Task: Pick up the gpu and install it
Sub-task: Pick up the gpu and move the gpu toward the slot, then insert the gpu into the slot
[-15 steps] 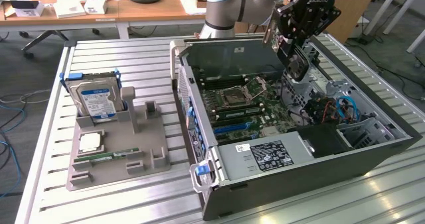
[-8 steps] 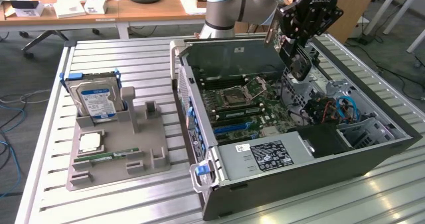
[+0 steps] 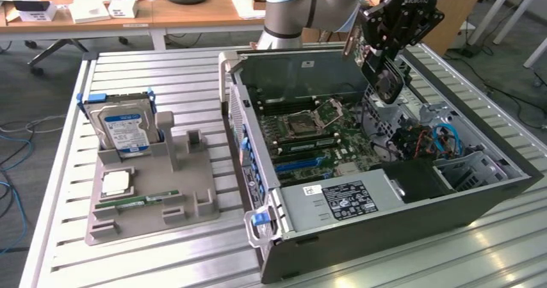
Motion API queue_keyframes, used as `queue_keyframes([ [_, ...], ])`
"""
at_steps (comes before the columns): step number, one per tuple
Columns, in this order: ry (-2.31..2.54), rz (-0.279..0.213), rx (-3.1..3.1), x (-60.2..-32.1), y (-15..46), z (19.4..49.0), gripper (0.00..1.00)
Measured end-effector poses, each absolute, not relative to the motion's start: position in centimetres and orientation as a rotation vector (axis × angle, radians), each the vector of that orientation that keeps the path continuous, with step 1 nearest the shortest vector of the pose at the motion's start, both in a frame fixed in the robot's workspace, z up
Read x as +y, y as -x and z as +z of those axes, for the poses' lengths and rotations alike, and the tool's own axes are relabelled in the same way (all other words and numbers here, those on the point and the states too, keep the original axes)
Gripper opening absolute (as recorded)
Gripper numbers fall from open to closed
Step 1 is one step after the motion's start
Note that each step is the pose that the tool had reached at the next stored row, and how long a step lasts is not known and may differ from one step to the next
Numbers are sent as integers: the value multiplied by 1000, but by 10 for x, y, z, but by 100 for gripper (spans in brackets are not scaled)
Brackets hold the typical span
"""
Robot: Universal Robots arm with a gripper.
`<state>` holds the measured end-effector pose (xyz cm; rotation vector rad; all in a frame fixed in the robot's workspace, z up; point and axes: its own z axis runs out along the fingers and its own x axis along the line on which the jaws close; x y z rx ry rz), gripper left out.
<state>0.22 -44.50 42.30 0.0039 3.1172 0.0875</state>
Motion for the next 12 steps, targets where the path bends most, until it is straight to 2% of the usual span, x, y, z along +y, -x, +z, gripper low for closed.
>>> queue_keyframes([
  [12,-4,87,3117,-445,-9,423,26],
])
